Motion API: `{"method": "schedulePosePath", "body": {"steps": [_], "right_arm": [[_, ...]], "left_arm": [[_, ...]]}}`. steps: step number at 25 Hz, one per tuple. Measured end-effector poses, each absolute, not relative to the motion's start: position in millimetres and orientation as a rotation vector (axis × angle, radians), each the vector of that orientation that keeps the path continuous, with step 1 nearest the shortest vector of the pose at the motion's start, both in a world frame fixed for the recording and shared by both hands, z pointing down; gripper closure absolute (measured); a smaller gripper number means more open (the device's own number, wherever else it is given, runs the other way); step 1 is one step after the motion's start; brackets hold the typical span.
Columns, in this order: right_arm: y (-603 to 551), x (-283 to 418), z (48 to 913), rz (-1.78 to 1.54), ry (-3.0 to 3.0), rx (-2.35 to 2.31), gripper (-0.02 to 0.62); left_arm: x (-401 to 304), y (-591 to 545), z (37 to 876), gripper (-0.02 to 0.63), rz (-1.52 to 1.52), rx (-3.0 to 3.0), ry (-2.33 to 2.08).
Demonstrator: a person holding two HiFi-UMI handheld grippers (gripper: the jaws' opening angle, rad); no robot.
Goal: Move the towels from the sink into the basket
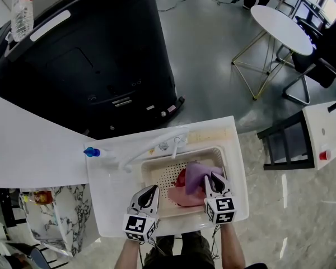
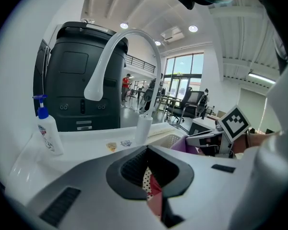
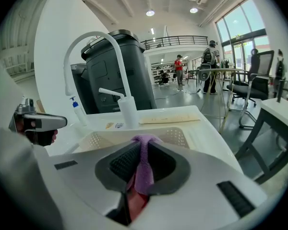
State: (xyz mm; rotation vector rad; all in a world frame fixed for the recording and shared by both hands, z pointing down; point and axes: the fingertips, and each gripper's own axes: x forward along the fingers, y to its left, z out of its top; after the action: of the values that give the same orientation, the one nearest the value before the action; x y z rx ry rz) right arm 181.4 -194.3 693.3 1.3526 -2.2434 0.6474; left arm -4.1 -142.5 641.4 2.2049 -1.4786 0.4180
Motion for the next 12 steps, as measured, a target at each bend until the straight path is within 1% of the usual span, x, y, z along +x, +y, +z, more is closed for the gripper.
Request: {"method": "schedulePosePath", "body": {"steps": [1, 2, 4, 5, 6, 8, 12], "right_arm": [[-194, 183, 693, 0.652, -2.239, 1.357, 0.541], [-194, 184, 693, 0.658, -2.238, 1.366, 0.519], [-196, 187, 689, 0.671, -2.252, 1.4, 0.443], [-197, 188, 686, 0.674, -2.262, 1.419, 0.382], [-199, 188, 683, 0.673, -2.271, 1.435, 0.356], [-201, 187, 677, 0.663, -2.285, 1.449, 0.344], [-200, 184, 670, 0.647, -2.303, 1.449, 0.342]], "left_arm": [[-4, -142, 641, 0.603, 0.418, 2.206, -1.477], [-3, -142, 640, 0.603, 0.419, 2.207, -1.476], [-3, -142, 639, 0.603, 0.418, 2.212, -1.475], [-3, -142, 638, 0.603, 0.419, 2.214, -1.474], [-3, -142, 638, 0.603, 0.42, 2.215, -1.474], [-4, -141, 637, 0.603, 0.419, 2.215, -1.475], [-4, -140, 632, 0.603, 0.414, 2.229, -1.478]]}}
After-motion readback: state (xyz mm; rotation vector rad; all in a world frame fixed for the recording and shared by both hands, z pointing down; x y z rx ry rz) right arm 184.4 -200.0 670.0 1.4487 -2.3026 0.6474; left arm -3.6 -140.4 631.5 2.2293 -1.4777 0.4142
